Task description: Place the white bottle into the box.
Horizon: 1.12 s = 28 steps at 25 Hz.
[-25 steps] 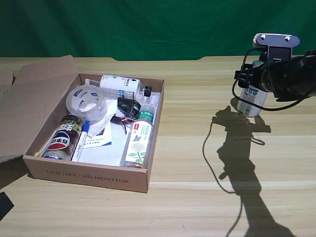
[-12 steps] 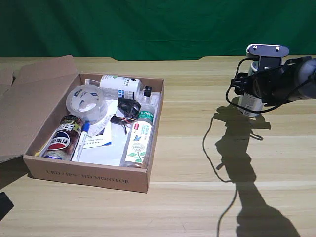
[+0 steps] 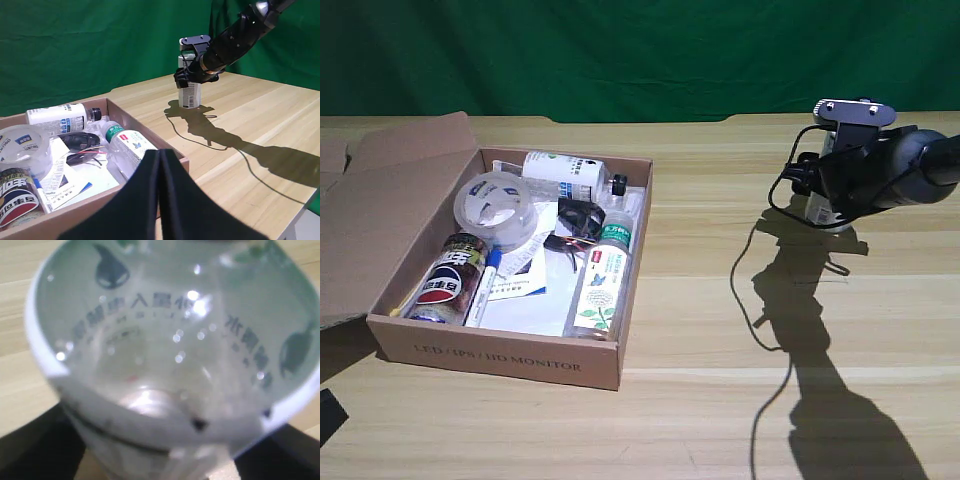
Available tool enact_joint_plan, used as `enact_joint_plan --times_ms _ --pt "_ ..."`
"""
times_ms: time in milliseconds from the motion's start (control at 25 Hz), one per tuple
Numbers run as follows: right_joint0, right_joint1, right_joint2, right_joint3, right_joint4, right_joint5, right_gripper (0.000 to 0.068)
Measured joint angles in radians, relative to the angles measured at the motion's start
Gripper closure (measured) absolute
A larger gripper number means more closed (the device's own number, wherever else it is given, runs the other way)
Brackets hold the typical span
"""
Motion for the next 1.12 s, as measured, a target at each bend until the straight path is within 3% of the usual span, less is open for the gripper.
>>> enact_joint_plan --times_ms 200,400,720,920,1120 --pt "0.0 0.016 -0.011 -0.003 0.035 0.009 0.0131" --pt "0.002 0.017 -0.011 -0.003 0.049 -0.008 0.0134" --pt "0.056 -0.065 -0.01 0.018 0.036 -0.163 0.0134" --pt "0.15 -0.192 -0.01 0.019 -0.074 -0.243 0.0134" --pt "0.28 -0.285 -0.01 0.004 -0.332 -0.249 0.0134"
